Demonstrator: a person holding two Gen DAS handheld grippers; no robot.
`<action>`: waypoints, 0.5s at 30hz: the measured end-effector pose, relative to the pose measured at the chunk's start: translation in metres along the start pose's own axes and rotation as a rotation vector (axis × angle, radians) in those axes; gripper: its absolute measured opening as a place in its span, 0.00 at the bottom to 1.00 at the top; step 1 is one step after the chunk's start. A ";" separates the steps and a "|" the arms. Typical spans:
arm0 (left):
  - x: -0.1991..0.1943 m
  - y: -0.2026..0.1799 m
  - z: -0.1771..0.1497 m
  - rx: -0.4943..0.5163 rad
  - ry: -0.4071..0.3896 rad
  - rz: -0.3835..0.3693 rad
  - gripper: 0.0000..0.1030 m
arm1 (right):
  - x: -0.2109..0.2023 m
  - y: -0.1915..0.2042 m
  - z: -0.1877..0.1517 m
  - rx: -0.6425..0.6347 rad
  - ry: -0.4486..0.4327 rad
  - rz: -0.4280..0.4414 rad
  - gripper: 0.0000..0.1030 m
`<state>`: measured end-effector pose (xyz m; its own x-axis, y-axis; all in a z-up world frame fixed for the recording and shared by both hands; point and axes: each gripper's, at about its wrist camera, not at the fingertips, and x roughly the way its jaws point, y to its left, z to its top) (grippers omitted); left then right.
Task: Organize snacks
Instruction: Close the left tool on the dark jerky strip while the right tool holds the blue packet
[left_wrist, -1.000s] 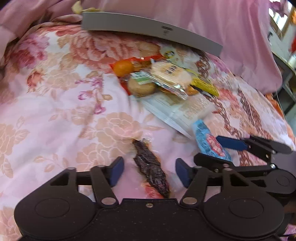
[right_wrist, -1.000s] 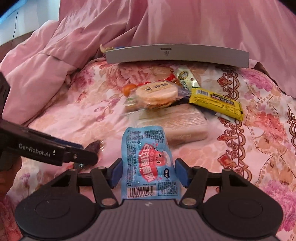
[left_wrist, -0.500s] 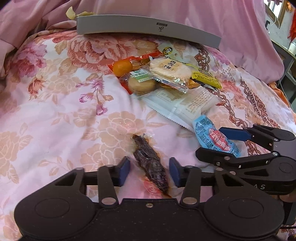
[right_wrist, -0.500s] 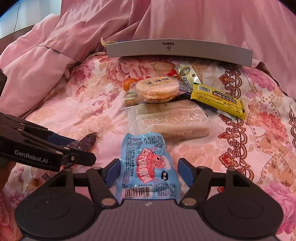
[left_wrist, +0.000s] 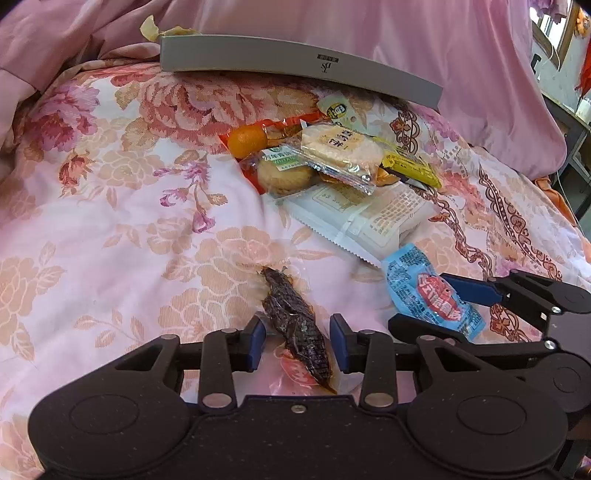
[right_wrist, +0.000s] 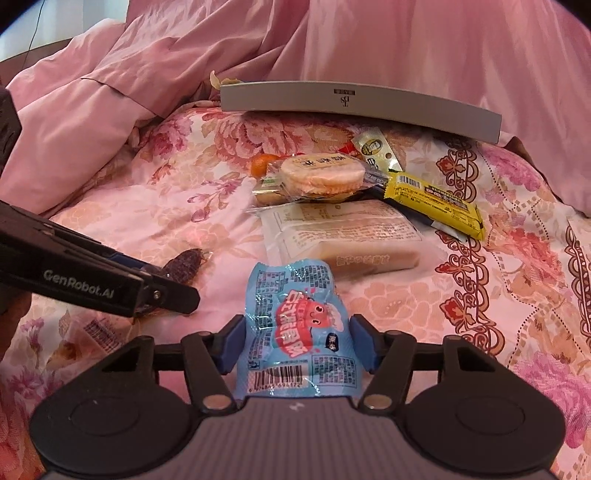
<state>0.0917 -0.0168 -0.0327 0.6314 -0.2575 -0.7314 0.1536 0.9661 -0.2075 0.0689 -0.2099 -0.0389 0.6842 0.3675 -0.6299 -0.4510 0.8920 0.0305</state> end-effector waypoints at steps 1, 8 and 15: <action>-0.001 0.000 0.000 -0.003 -0.004 -0.003 0.35 | -0.002 0.001 0.000 -0.001 -0.007 0.000 0.62; -0.002 -0.001 0.000 -0.001 -0.013 -0.008 0.33 | -0.005 0.002 -0.002 -0.009 -0.018 -0.008 0.62; -0.005 -0.003 -0.002 0.009 -0.042 -0.047 0.30 | -0.007 0.001 -0.004 0.003 -0.026 -0.003 0.62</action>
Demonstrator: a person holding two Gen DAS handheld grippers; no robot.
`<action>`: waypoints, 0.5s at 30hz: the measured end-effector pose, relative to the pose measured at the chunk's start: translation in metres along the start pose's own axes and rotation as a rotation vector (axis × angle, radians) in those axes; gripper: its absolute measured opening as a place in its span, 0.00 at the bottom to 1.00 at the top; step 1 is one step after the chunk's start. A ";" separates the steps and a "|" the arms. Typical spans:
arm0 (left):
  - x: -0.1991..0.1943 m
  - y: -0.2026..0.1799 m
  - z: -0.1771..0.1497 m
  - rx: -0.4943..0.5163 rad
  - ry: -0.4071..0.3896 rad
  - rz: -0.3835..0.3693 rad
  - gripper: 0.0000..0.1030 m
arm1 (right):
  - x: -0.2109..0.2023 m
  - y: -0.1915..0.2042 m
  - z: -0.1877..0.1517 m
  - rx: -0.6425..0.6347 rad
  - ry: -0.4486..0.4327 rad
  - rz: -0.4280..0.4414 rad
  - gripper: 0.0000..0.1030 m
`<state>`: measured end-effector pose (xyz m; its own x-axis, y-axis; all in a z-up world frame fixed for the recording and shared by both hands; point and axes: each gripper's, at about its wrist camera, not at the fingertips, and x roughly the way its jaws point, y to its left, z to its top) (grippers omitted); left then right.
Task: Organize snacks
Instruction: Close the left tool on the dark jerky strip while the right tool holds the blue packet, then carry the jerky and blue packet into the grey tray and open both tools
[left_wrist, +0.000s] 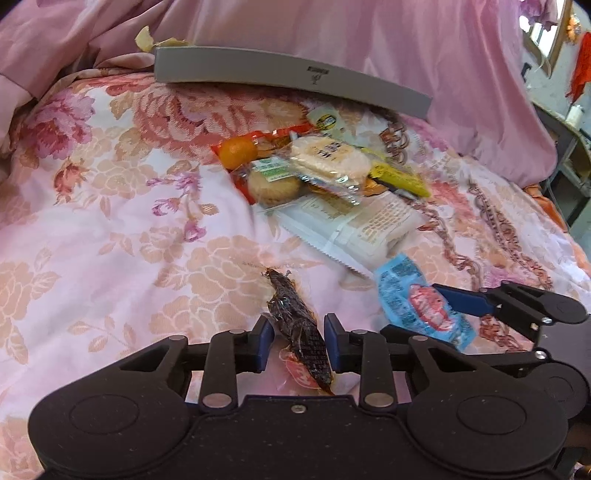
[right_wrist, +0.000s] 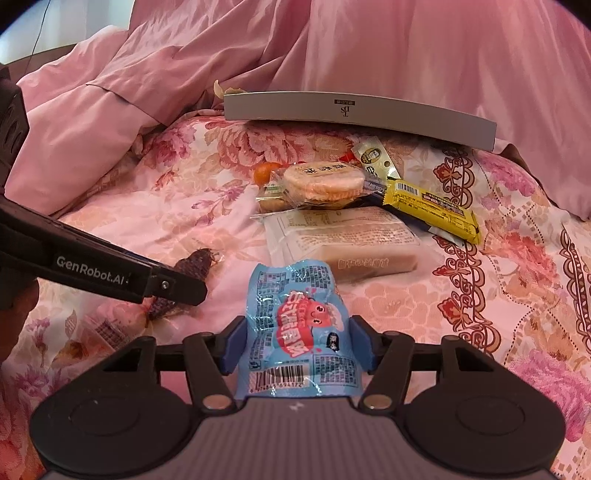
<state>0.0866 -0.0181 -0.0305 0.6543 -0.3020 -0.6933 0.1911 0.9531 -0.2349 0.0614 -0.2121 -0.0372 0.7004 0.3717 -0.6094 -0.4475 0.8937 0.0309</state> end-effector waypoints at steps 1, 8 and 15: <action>-0.001 -0.001 0.000 0.002 -0.007 -0.014 0.28 | 0.000 0.000 -0.001 0.002 0.000 0.001 0.62; -0.004 -0.012 -0.003 0.066 -0.042 -0.026 0.19 | -0.002 -0.001 -0.002 0.007 -0.010 -0.004 0.62; -0.004 -0.021 -0.007 0.129 -0.045 -0.063 0.15 | -0.006 -0.003 -0.003 0.012 -0.023 -0.028 0.62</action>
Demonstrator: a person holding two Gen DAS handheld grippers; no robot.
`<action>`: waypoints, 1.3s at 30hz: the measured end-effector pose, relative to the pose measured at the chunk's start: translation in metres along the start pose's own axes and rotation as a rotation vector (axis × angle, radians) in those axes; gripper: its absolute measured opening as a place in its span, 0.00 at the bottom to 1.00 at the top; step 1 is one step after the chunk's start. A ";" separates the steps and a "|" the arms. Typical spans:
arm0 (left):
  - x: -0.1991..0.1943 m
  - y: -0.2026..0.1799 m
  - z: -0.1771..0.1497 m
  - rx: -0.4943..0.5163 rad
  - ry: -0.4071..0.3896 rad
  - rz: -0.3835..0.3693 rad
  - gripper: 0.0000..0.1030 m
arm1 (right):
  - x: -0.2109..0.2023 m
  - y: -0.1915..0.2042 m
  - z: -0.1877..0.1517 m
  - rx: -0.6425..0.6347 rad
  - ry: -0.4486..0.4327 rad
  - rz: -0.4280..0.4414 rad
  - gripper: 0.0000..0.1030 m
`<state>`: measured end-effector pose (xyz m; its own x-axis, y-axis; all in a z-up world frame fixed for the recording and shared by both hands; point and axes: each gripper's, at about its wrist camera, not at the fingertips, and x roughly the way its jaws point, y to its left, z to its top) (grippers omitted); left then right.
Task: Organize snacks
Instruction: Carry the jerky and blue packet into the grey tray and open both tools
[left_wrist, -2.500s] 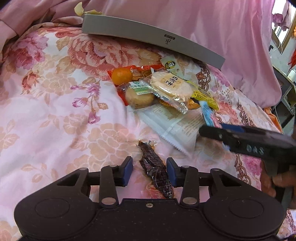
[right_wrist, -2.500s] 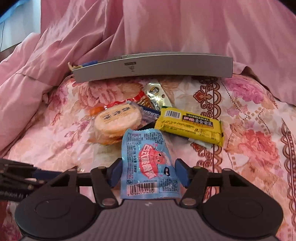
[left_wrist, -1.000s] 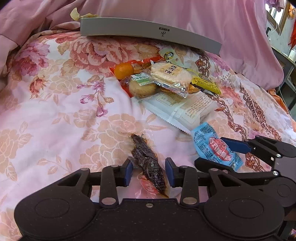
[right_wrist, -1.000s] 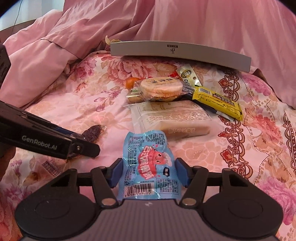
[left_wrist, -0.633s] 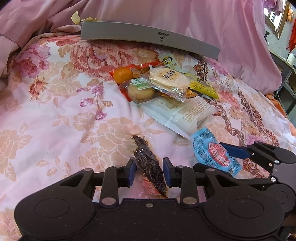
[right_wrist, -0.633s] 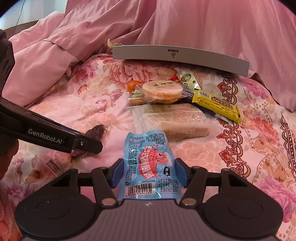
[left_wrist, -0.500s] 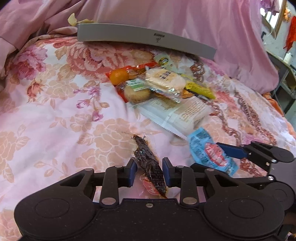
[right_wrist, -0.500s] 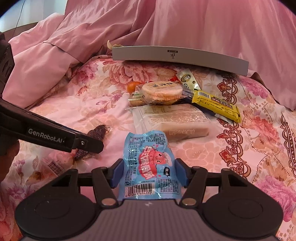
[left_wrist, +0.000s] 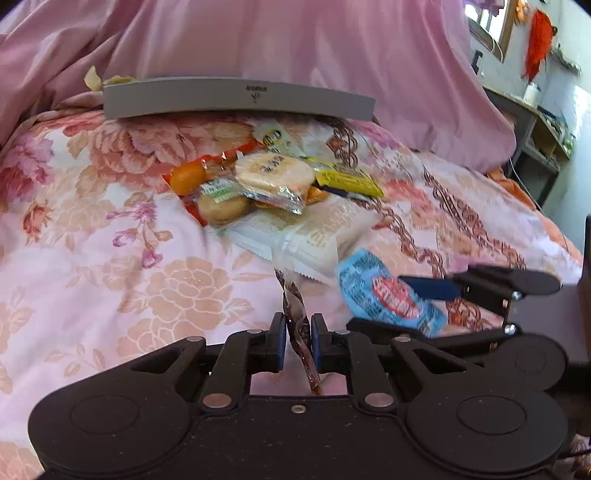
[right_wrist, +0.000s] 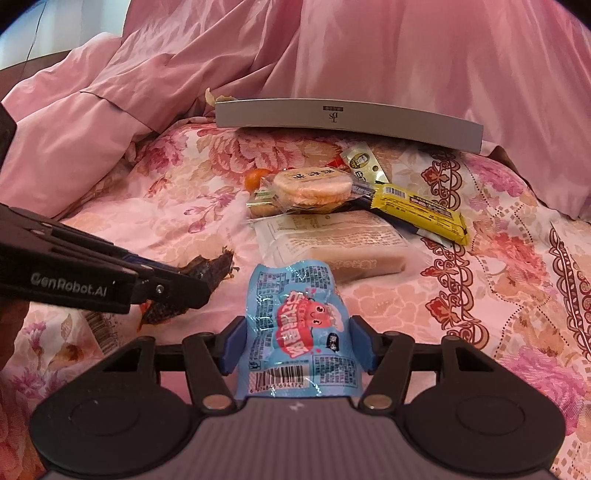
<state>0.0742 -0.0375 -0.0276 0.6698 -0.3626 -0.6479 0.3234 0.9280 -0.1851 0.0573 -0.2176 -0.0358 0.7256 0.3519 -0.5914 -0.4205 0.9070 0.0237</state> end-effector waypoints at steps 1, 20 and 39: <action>0.002 0.001 0.000 -0.008 0.009 -0.010 0.15 | 0.000 -0.001 0.000 0.000 0.001 -0.003 0.62; 0.003 0.005 0.000 -0.091 0.011 0.011 0.12 | -0.006 -0.003 0.000 -0.021 -0.029 -0.028 0.62; -0.034 0.014 0.077 -0.101 -0.201 0.055 0.12 | -0.024 -0.024 0.064 -0.055 -0.190 -0.012 0.62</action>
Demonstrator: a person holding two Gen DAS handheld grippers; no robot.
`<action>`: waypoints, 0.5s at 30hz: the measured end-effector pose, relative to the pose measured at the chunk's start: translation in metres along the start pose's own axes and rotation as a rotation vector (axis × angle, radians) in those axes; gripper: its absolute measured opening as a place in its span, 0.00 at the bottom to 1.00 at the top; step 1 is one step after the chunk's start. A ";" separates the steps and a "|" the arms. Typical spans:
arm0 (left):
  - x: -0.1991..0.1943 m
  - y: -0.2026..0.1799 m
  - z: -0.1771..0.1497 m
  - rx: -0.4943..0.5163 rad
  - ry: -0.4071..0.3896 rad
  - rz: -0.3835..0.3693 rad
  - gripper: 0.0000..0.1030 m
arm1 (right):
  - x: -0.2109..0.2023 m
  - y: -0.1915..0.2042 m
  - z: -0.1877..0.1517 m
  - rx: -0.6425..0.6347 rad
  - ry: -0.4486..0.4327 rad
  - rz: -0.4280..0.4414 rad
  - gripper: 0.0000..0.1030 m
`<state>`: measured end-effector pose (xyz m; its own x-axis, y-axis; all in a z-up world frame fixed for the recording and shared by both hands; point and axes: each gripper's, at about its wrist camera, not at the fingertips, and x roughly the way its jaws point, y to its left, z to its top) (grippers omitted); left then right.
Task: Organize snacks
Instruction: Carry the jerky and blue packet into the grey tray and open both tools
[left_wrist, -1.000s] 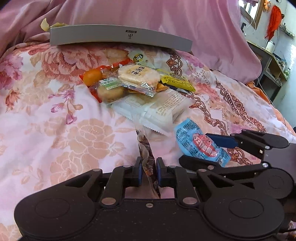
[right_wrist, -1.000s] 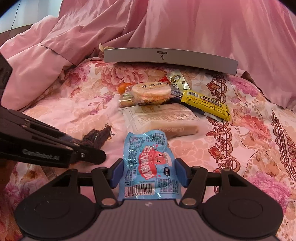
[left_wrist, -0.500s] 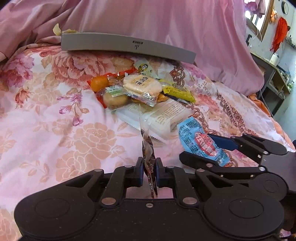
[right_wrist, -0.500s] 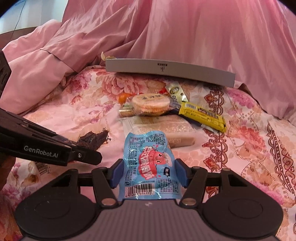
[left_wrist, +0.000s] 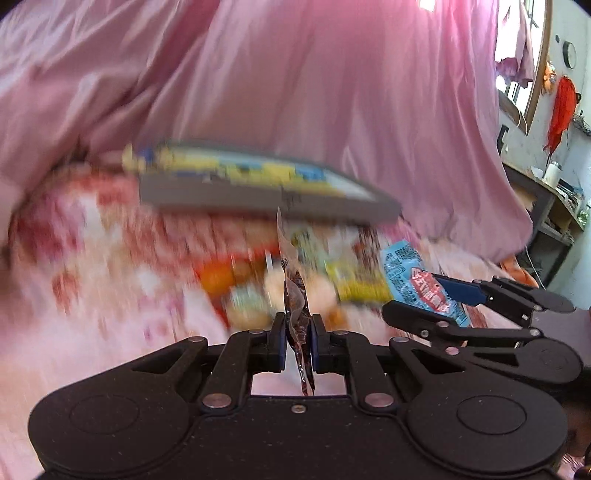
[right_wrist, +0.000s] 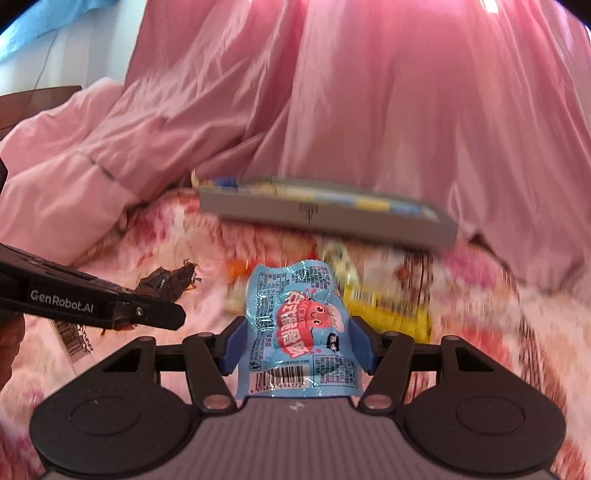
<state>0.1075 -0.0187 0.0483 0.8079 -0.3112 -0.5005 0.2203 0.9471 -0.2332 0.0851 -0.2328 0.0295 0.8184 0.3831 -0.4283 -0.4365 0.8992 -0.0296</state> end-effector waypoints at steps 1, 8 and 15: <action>0.002 0.001 0.012 0.010 -0.019 0.005 0.12 | 0.004 -0.004 0.010 -0.007 -0.010 0.007 0.62; 0.031 0.015 0.092 -0.020 -0.087 0.055 0.13 | 0.046 -0.030 0.084 -0.043 -0.080 0.020 0.62; 0.076 0.035 0.145 -0.091 -0.137 0.091 0.12 | 0.106 -0.043 0.135 -0.026 -0.085 -0.026 0.62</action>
<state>0.2563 0.0016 0.1233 0.8906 -0.2053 -0.4058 0.0980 0.9580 -0.2696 0.2411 -0.2024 0.1072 0.8579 0.3773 -0.3488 -0.4234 0.9037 -0.0638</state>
